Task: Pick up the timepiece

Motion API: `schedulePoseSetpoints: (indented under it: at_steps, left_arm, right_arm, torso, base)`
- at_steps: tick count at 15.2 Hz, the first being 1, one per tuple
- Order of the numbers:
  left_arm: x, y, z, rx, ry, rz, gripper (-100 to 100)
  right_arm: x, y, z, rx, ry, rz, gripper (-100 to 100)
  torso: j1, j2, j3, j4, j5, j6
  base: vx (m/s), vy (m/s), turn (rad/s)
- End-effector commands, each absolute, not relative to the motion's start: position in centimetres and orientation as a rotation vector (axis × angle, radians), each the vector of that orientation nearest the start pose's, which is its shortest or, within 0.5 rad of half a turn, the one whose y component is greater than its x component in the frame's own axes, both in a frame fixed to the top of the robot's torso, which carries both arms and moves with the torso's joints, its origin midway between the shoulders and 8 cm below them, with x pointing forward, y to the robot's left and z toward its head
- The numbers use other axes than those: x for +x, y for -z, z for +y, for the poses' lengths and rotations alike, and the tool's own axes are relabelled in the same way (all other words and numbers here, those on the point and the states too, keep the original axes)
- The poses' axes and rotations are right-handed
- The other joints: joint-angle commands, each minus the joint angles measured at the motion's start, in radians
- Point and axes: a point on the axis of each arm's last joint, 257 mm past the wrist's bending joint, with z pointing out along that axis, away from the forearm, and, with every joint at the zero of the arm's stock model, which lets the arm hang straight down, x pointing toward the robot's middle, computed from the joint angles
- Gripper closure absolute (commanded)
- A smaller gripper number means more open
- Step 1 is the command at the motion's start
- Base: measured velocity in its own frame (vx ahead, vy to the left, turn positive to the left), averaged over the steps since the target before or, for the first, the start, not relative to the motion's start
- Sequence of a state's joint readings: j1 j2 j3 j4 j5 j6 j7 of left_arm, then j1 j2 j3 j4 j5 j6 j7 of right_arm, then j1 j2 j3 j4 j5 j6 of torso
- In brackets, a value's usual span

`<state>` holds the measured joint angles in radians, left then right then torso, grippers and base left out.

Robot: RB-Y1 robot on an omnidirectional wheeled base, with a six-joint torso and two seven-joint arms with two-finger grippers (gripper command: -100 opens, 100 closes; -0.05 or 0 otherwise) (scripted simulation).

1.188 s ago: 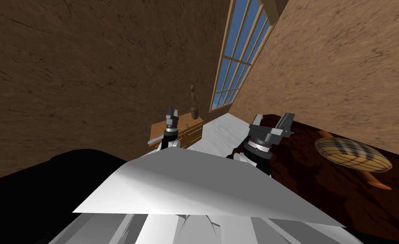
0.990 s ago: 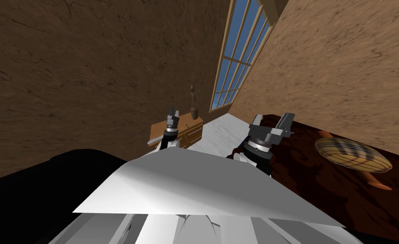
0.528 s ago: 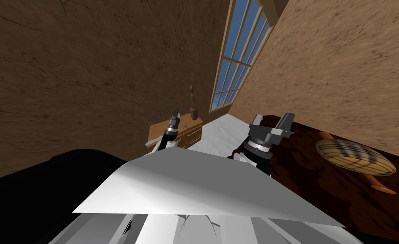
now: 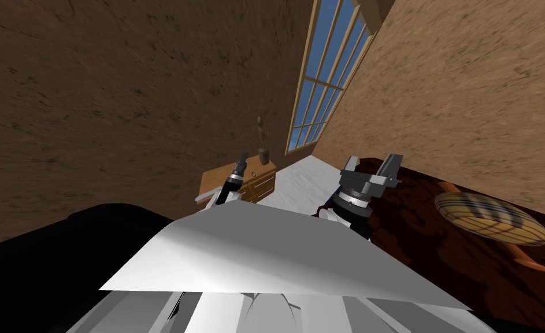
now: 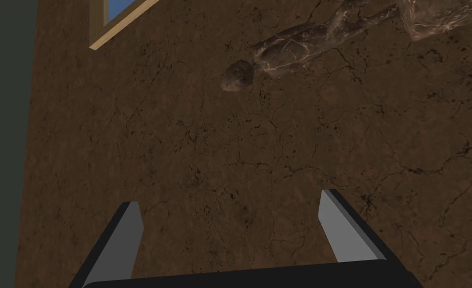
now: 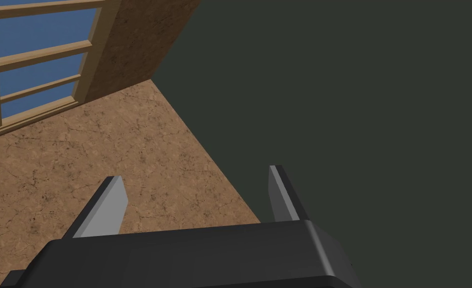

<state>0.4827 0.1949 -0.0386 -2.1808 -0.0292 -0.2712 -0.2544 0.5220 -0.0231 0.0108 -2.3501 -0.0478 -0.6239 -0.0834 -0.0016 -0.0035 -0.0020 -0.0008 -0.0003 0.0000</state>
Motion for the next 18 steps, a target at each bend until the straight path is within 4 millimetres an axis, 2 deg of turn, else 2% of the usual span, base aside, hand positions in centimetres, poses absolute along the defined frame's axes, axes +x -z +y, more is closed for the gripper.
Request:
schedulePoseSetpoints:
  at_steps: [1,3,5,6,7,10,12,13,15,16,17,18]
  left_arm:
    - [40.2,8.8,26.9,-0.618,0.939,1.131,-100]
    - [40.6,10.1,27.4,-0.631,0.900,1.173,-100]
    - [40.7,10.5,27.5,-0.642,0.894,1.185,-100]
    - [41.1,11.7,28.1,-0.654,0.855,1.223,-100]
    - [41.1,11.9,28.1,-0.660,0.852,1.230,-100]
    - [41.6,14.4,29.2,-0.684,0.773,1.305,-100]
    - [41.7,15.0,29.4,-0.699,0.763,1.322,-100]
    - [41.8,16.1,30.0,-0.709,0.724,1.356,-100]
    - [41.8,16.5,30.1,-0.720,0.716,1.368,-100]
    - [41.9,17.9,30.7,-0.734,0.674,1.406,-100]
    - [41.9,18.1,30.8,-0.741,0.670,1.414,-100]
    - [41.9,19.2,31.4,-0.750,0.631,1.445,-100]
  right_arm:
    - [30.4,-6.9,-27.4,0.556,-1.453,0.462,0]
    - [30.4,-6.9,-27.4,0.556,-1.453,0.462,0]
    - [30.4,-6.9,-27.4,0.556,-1.453,0.462,0]
    - [30.4,-6.9,-27.4,0.556,-1.453,0.462,0]
    - [30.4,-6.9,-27.4,0.556,-1.453,0.462,0]
    - [30.4,-6.9,-27.4,0.556,-1.453,0.462,0]
    - [30.4,-6.9,-27.4,0.556,-1.453,0.462,0]
    - [30.4,-6.9,-27.4,0.556,-1.453,0.462,0]
    - [30.4,-6.9,-27.4,0.556,-1.453,0.462,0]
    - [30.4,-6.9,-27.4,0.556,-1.453,0.462,0]
    - [30.4,-6.9,-27.4,0.556,-1.453,0.462,0]
    - [30.4,-6.9,-27.4,0.556,-1.453,0.462,0]
  torso:
    - [0.000,0.000,0.000,0.000,0.000,0.000]
    - [0.000,-0.001,0.000,0.000,0.000,0.000]
    - [0.000,-0.001,-0.001,0.000,0.000,0.000]
    - [0.000,0.000,0.000,0.000,0.000,0.000]
    - [0.000,0.000,0.000,0.000,0.000,0.000]
    - [0.000,-0.001,0.000,0.000,0.000,0.000]
    - [-0.001,-0.001,-0.001,0.000,0.000,0.000]
    - [0.000,0.000,0.000,0.000,0.000,0.000]
    - [0.000,0.000,0.000,0.000,0.000,0.000]
    - [0.000,0.000,0.000,0.000,0.000,0.000]
    - [0.000,0.000,0.000,0.000,0.000,0.000]
    - [0.000,0.000,0.000,0.000,0.000,0.000]
  base:
    - [0.056,-0.039,0.003]
    - [0.058,-0.029,0.006]
    - [0.047,-0.018,0.002]
    - [0.038,-0.020,0.000]
    - [0.042,-0.022,0.004]
    - [0.056,-0.025,0.003]
    - [0.049,-0.029,0.005]
    - [0.043,-0.017,0.001]
    - [0.041,-0.017,0.002]
    - [0.044,-0.016,0.003]
    - [0.047,-0.019,0.004]
    - [0.063,-0.028,0.002]
